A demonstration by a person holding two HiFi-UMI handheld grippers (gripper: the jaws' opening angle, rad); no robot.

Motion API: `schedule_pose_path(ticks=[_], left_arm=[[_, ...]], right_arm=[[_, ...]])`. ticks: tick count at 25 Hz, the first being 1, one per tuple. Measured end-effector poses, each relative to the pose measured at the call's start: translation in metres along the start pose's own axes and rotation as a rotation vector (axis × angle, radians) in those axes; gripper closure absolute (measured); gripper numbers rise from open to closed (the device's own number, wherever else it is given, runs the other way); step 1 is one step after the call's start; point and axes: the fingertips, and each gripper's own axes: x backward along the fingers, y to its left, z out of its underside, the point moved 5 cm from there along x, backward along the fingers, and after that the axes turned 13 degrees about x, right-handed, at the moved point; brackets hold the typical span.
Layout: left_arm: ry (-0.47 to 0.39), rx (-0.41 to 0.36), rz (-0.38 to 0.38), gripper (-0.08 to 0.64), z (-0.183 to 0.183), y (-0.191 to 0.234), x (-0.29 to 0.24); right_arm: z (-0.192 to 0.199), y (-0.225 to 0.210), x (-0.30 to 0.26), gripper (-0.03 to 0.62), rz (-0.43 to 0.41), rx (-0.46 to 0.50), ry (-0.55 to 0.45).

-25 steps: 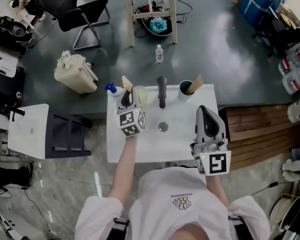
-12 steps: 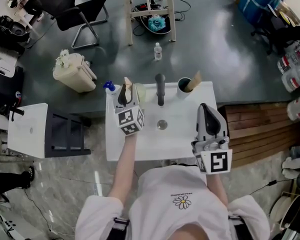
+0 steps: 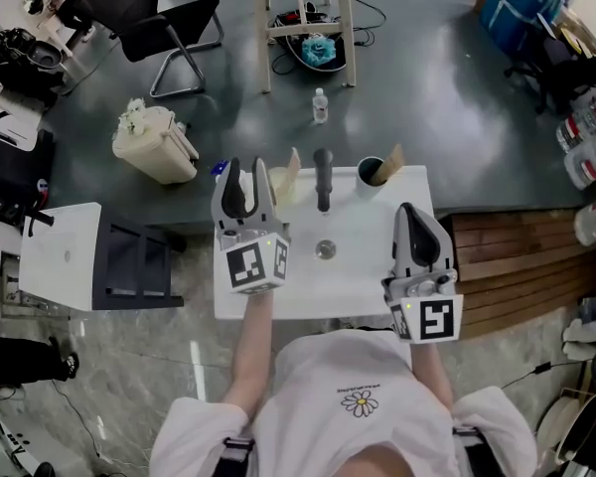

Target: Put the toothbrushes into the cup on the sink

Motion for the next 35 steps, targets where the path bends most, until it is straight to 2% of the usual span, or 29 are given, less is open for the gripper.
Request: schedule_pose_path(ticks=[5, 7, 9, 11, 17, 35], left_arm=[[-0.092, -0.031, 0.071, 0.436, -0.045, -0.040, 0.035], [-0.122, -0.067, 0.080, 0.473, -0.054, -0.051, 0.049], [-0.140, -0.091, 0.056, 0.518, -0.058, -0.058, 0.062], [-0.131, -0.082, 0.027, 0.535, -0.055, -0.061, 0.071], [-0.087, -0.074, 0.005, 0.543, -0.045, -0.055, 0.076], [-0.066, -0.061, 0.002, 0.543, -0.040, -0.045, 0.068]], right_arm=[[-0.003, 0.005, -0.003, 0.580, -0.020, -0.013, -0.017], [-0.004, 0.007, -0.005, 0.580, -0.026, -0.018, -0.022], [-0.004, 0.009, -0.006, 0.580, -0.031, -0.023, -0.022], [-0.003, 0.011, -0.007, 0.580, -0.038, -0.026, -0.019], [0.000, 0.020, -0.009, 0.580, -0.043, 0.005, 0.007], [0.002, 0.020, -0.016, 0.580, -0.020, 0.023, 0.025]])
